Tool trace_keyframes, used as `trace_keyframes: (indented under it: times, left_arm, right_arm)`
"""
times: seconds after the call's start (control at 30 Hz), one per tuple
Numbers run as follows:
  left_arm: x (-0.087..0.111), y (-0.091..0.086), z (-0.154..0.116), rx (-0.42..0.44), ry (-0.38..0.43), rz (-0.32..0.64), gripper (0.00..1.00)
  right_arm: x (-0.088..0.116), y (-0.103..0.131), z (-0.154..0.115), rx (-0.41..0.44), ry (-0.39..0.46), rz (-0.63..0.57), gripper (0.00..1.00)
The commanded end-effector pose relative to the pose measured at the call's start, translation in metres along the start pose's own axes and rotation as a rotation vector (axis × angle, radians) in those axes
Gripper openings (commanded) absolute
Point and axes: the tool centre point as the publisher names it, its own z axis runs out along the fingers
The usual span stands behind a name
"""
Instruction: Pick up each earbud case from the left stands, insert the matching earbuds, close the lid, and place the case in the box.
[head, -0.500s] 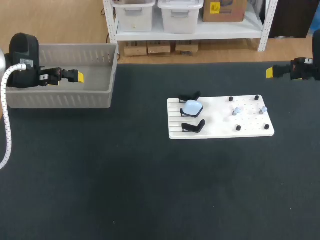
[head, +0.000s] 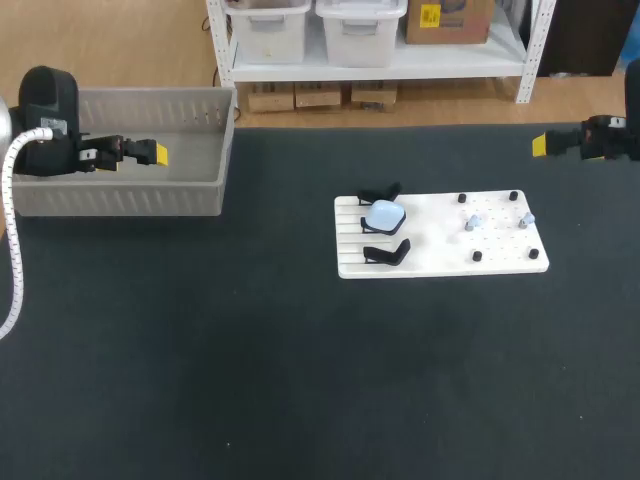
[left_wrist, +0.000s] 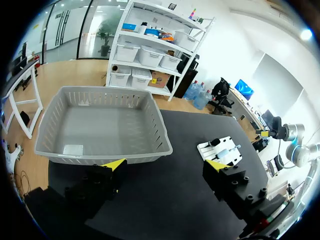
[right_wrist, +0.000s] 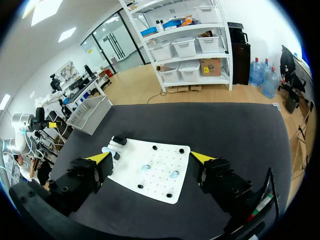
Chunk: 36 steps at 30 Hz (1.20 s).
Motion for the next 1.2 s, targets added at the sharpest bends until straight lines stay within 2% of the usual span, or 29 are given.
trace_keyframes:
  times: [0.03,0.13,0.33,0.43,0.53,0.67,0.87,1.0,1.2]
  left_arm:
    - [-0.001,-0.003,0.001,-0.013,0.007,0.013,1.00]
    - [-0.002,-0.010,0.002,0.041,-0.012,0.070,1.00]
    - [-0.005,-0.030,-0.003,0.330,-0.103,0.308,1.00]
    - [-0.008,-0.037,-0.005,0.438,-0.134,0.420,1.00]
    - [-0.011,-0.044,-0.003,0.507,-0.132,0.512,1.00]
    - [-0.013,-0.057,0.000,0.575,-0.111,0.649,1.00]
    - [-0.015,-0.071,0.007,0.643,-0.086,0.801,1.00]
    - [-0.013,-0.076,0.011,0.714,-0.054,0.861,1.00]
    - [-0.005,-0.079,0.025,0.758,-0.013,0.931,1.00]
  right_arm:
    - [0.000,0.000,0.000,0.001,0.001,0.000,1.00]
    - [0.000,0.000,0.000,0.001,0.001,0.000,1.00]
    - [0.000,0.000,0.000,0.001,0.001,0.000,1.00]
    - [0.000,0.000,0.000,0.001,0.001,0.000,1.00]
    - [0.000,0.000,0.000,0.001,0.001,0.000,1.00]
    - [0.000,0.000,0.000,0.001,0.001,0.000,1.00]
    - [0.000,0.000,0.000,0.001,0.001,0.000,1.00]
    - [0.000,0.000,0.000,0.001,0.001,0.000,1.00]
    - [0.000,0.000,0.000,0.001,0.001,0.000,1.00]
